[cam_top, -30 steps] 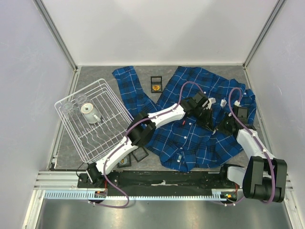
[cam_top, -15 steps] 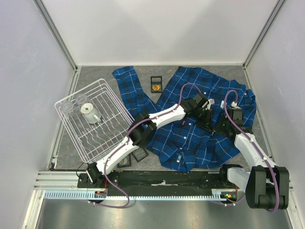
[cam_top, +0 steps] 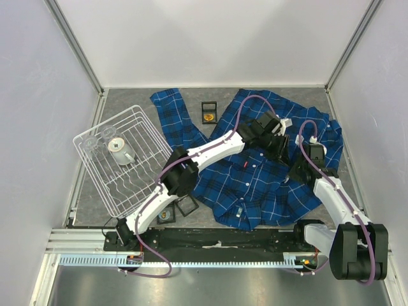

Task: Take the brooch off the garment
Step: Remove the brooch from the clothes.

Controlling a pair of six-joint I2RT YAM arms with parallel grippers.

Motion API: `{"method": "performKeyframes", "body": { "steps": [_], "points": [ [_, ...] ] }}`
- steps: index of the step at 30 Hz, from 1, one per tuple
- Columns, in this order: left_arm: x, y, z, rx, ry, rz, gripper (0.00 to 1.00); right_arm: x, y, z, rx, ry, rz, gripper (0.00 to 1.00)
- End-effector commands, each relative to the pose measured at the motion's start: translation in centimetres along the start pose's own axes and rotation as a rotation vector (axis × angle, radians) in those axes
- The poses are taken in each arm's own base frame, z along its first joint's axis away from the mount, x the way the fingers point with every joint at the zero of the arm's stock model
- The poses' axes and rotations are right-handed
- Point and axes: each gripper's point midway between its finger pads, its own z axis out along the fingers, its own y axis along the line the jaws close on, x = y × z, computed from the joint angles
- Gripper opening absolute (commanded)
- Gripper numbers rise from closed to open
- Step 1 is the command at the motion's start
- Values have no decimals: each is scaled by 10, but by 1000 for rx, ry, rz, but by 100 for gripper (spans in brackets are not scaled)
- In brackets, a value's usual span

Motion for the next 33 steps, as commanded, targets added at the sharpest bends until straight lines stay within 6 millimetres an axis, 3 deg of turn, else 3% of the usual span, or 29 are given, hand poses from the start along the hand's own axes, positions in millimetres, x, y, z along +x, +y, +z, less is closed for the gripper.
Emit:
{"method": "performKeyframes", "body": {
  "steps": [1, 5, 10, 19, 33],
  "points": [
    [4, -11, -12, 23, 5, 65, 32, -16, 5, -9, -12, -54, -20, 0],
    [22, 1, 4, 45, 69, 55, 28, -17, 9, -6, -49, -56, -23, 0],
    [29, 15, 19, 38, 85, 15, 21, -13, 12, -3, -124, 5, 20, 0],
    [41, 33, 36, 9, 115, -69, 22, -10, 12, 0, -144, 39, 46, 0],
    [40, 27, 50, 58, 119, -106, 22, -1, 18, -1, -186, 80, 67, 0]
  ]
}}
